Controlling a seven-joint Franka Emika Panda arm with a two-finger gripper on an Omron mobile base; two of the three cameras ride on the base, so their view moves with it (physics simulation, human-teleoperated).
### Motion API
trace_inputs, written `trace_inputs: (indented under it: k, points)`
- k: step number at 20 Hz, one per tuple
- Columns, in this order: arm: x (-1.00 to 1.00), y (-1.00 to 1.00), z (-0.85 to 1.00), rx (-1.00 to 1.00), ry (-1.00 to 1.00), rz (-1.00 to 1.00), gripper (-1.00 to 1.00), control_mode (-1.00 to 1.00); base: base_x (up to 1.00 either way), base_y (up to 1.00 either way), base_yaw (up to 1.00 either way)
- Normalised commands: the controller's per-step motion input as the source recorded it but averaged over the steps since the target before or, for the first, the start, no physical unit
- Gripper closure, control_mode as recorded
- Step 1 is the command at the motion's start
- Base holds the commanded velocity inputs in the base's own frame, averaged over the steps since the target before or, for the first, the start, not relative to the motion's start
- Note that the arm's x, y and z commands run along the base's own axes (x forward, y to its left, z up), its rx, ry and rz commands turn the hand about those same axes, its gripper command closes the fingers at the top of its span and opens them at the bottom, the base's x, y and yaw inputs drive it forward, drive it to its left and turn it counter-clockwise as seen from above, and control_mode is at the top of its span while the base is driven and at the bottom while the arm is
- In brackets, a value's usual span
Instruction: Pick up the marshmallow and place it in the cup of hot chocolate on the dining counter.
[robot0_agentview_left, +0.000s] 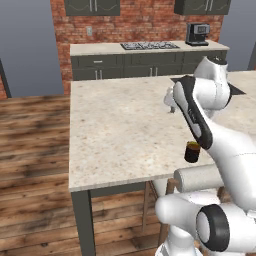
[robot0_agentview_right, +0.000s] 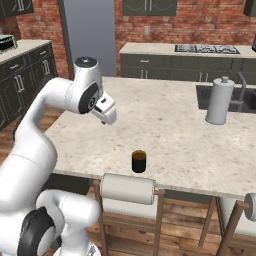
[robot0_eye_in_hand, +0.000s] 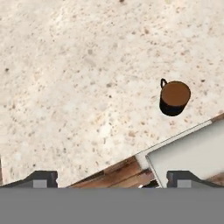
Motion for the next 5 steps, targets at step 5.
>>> trace_inputs:
  k: [5]
  points:
    - [-0.98, 0.57, 0.28, -0.17, -0.18, 0.42, -1.00, -1.00, 0.00, 0.00, 0.00]
